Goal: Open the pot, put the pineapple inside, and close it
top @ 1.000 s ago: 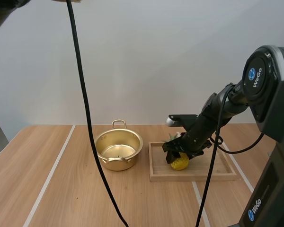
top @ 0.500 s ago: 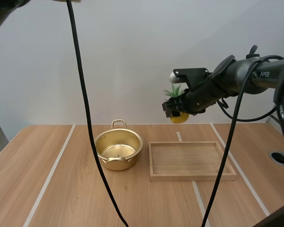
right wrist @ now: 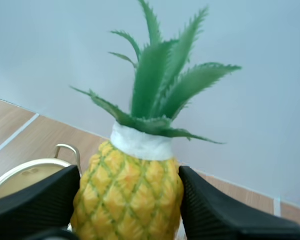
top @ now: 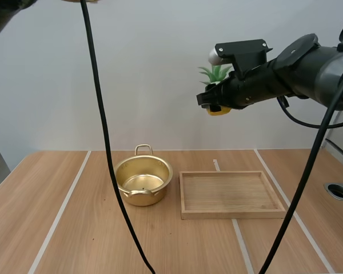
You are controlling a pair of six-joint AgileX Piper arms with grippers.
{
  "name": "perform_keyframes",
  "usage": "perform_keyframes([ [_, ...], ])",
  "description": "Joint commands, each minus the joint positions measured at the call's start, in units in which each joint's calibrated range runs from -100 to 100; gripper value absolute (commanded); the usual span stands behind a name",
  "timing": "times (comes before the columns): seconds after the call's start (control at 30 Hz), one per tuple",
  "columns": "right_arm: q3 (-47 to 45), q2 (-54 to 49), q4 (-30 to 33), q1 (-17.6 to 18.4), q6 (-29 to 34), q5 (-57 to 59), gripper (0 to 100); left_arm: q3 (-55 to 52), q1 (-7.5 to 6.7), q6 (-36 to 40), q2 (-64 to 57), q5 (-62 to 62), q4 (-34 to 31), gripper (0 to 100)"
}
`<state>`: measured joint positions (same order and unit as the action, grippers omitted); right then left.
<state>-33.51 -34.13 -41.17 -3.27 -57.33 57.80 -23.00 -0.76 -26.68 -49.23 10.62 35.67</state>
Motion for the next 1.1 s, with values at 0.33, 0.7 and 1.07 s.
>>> perform_keyframes([
  [0.33,0.43,0.41,-9.79,3.63,-8.86,-2.32,0,0.56,0.01,0.39,-0.27,-0.98,0.39,0],
  [0.7,0.43,7.84,-9.14,10.18,-9.04,-5.97,0,0.56,0.01,0.39,-0.27,-0.98,0.39,0],
  [1.07,0.43,16.10,-9.14,13.98,-10.91,-7.04,0,0.56,0.01,0.39,-0.27,-0.98,0.39,0],
])
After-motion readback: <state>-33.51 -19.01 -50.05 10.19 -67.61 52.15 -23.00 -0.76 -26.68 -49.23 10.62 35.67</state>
